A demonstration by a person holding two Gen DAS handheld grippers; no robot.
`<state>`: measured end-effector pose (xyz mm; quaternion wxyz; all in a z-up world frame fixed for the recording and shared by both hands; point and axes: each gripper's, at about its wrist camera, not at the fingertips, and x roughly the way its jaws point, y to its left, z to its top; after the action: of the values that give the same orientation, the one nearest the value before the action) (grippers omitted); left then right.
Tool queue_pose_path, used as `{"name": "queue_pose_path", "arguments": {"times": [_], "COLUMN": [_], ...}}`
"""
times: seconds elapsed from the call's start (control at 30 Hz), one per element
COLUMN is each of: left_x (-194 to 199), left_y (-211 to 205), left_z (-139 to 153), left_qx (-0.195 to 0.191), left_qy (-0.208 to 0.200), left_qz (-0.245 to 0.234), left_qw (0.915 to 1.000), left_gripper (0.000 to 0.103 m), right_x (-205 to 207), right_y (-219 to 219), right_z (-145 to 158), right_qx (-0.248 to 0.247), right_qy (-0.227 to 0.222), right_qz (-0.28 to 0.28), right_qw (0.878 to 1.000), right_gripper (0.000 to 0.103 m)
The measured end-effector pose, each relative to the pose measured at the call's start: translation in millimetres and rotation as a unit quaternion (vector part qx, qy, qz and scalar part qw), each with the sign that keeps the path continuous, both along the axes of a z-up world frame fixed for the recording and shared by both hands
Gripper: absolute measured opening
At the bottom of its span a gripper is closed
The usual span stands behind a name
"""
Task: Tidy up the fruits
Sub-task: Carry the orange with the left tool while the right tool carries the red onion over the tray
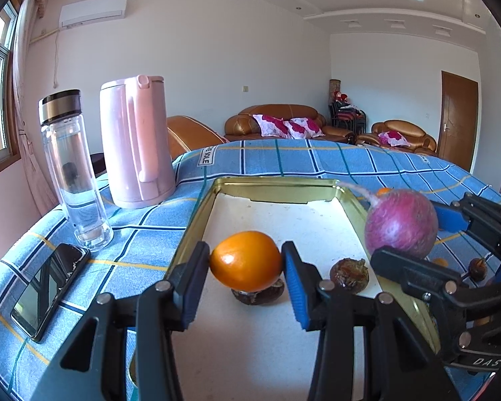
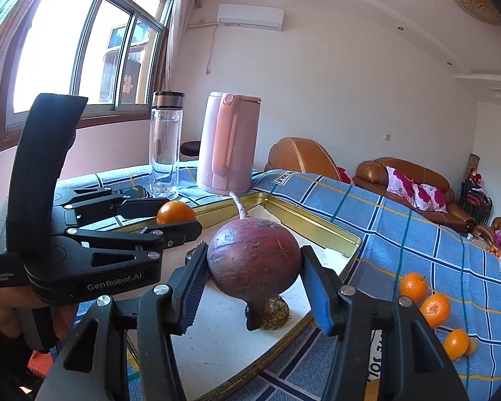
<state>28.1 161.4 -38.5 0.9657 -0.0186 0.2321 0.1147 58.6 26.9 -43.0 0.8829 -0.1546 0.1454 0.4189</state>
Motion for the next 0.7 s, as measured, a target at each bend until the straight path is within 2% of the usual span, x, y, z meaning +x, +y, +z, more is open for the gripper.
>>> {"name": "queue_pose_path", "arguments": {"times": [0.37, 0.6, 0.7], "left_x": [6, 10, 10], "left_y": [4, 6, 8], "left_z": [-8, -10, -11], "left_qx": [0.000, 0.003, -0.001], "left_qy": [0.027, 0.041, 0.043], "left_qz": [0.002, 0.004, 0.007], "left_qw": [0.9996, 0.9991, 0.9990], "left_gripper": [0.047, 0.047, 0.047], "right_x": [10, 9, 13], "right_y": [13, 31, 39], "right_z": [-7, -16, -21], "right_qx": [-0.034, -0.083, -0.102], "right_qy": [0.029, 0.034, 0.051], "right_qz": [0.004, 0.016, 0.021], "right_qw": [0.999, 0.996, 0.993], "right_gripper": [0.057, 0.057, 0.057]}}
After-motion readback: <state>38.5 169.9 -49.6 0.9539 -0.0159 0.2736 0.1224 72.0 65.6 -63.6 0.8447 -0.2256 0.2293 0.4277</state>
